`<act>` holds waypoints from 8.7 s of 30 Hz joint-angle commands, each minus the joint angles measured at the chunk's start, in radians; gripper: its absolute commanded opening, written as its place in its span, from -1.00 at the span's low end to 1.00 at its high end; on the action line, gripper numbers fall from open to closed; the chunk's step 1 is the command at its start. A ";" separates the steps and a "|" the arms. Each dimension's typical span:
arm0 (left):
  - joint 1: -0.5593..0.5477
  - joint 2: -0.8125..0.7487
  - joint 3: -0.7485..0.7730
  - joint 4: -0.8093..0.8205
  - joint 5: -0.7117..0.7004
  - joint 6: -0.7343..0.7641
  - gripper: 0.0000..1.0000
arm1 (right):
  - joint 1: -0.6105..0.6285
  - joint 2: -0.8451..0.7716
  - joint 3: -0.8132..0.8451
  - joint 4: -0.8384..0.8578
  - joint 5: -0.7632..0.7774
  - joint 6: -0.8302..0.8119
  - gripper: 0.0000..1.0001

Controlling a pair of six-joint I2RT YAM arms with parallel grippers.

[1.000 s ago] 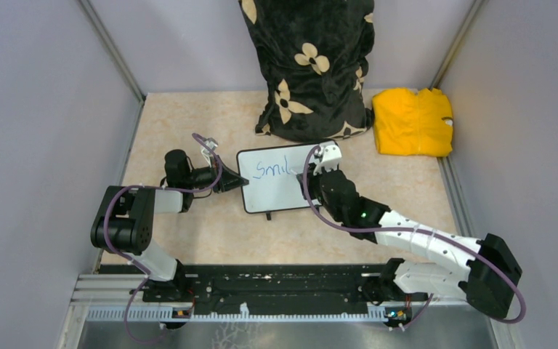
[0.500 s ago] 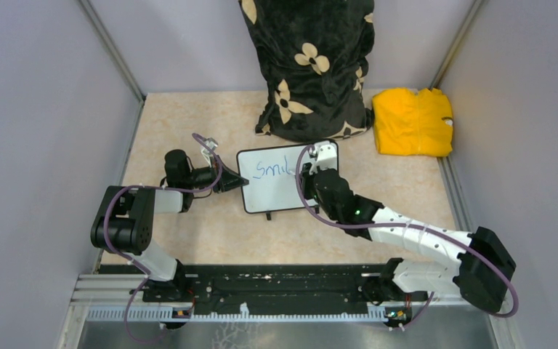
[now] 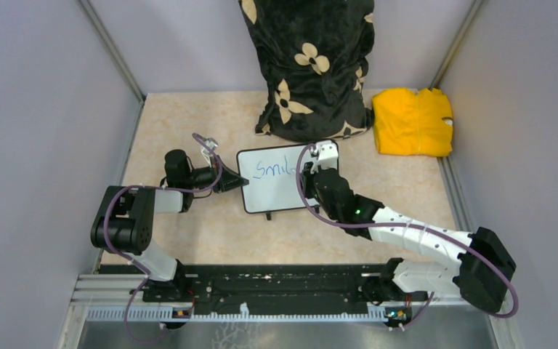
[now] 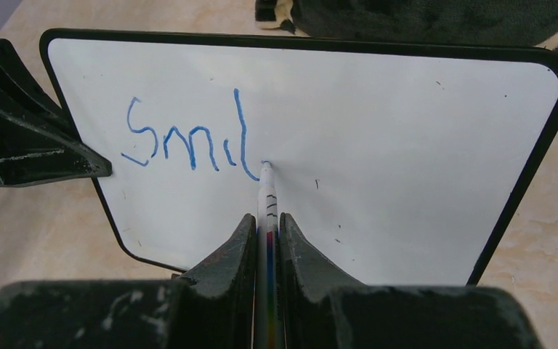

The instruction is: Write a sentence on the whiteboard

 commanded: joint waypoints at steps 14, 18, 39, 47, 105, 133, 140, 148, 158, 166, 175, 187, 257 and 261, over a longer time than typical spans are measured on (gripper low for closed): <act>-0.014 0.002 0.010 -0.027 -0.023 0.042 -1.00 | -0.023 -0.019 0.073 0.018 0.066 -0.030 -1.00; -0.016 0.002 0.009 -0.026 -0.023 0.043 -1.00 | -0.023 -0.012 0.081 0.029 0.055 -0.037 -1.00; -0.016 -0.001 0.012 -0.032 -0.023 0.047 -1.00 | -0.023 0.024 0.049 0.017 -0.035 -0.004 -1.00; -0.016 0.000 0.013 -0.038 -0.023 0.050 -1.00 | -0.023 -0.015 0.002 -0.014 -0.016 0.010 -1.00; -0.017 0.002 0.016 -0.052 -0.025 0.057 -1.00 | -0.011 0.046 0.123 0.105 -0.065 -0.037 -1.00; -0.020 0.001 0.018 -0.056 -0.026 0.058 -1.00 | -0.012 0.067 0.117 0.078 -0.041 -0.026 -1.00; -0.020 -0.001 0.018 -0.057 -0.026 0.060 -1.00 | -0.012 -0.041 0.118 0.075 -0.160 -0.009 -1.00; -0.020 0.000 0.019 -0.058 -0.025 0.059 -1.00 | -0.011 -0.180 0.060 -0.016 -0.073 -0.001 -1.00; -0.020 0.000 0.019 -0.059 -0.028 0.061 -1.00 | -0.013 -0.264 -0.099 -0.057 0.074 0.033 -1.00; -0.020 -0.002 0.019 -0.060 -0.028 0.062 -1.00 | -0.024 -0.222 -0.101 0.013 0.055 0.042 -1.00; -0.020 -0.003 0.019 -0.061 -0.029 0.062 -1.00 | -0.031 -0.149 -0.064 0.052 0.073 0.037 -1.00; -0.020 -0.001 0.021 -0.063 -0.031 0.060 -1.00 | -0.042 -0.129 -0.069 0.066 0.086 0.041 -1.00; -0.021 0.001 0.027 -0.118 -0.048 0.111 -1.00 | 0.320 0.206 0.070 0.222 0.165 -0.102 -1.00; -0.022 0.000 0.027 -0.119 -0.048 0.111 -1.00 | 0.320 0.247 0.093 0.215 0.194 -0.101 -1.00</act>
